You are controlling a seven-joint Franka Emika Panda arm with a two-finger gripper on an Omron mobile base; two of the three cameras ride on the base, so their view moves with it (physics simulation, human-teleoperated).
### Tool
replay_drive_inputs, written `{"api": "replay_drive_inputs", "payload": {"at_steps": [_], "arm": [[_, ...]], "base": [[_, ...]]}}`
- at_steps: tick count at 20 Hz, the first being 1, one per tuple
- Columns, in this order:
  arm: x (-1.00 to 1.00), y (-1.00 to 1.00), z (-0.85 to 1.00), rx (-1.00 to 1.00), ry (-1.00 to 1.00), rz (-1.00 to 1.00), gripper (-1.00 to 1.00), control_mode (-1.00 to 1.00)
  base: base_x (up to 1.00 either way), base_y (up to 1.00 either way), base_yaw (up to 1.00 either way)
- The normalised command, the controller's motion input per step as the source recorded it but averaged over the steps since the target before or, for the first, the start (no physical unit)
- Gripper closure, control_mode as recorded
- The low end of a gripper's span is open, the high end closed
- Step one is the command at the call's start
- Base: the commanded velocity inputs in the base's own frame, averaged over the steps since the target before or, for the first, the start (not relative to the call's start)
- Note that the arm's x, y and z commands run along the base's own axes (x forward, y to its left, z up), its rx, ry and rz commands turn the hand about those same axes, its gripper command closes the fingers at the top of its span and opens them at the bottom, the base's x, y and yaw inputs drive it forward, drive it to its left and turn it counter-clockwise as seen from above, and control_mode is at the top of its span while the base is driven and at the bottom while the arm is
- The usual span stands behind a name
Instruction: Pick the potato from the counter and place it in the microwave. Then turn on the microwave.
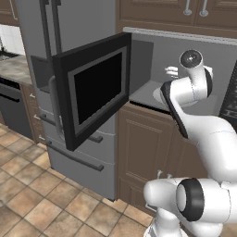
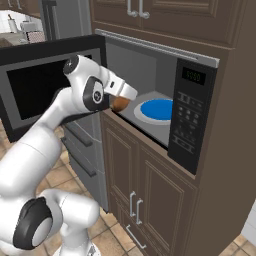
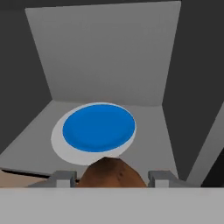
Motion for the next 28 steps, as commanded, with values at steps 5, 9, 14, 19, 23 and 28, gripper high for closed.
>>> {"api": "replay_drive_inputs", "payload": {"at_steps": [5,9,14,19,23,28], "arm": [[0.03,-0.09,0.00,-0.06,-0.09,0.00,1.00,-1.00],[0.12,-0.18,-0.02,-0.02,-0.04,0.00,1.00,-1.00],[0.19,-0.17,-0.07,-0.01,0.00,0.00,1.00,-1.00],[0.31,-0.14,-0.10,0.00,0.00,0.00,1.00,-1.00],[0.34,-0.13,-0.09,0.00,0.00,0.00,1.00,-1.00],[0.25,-0.17,-0.03,0.00,0.00,0.00,1.00,-1.00]], "base": [[0.00,0.00,0.00],[0.00,0.00,0.00],[0.00,0.00,0.00],[0.00,0.00,0.00],[0.00,0.00,0.00],[0.00,0.00,0.00]]}}
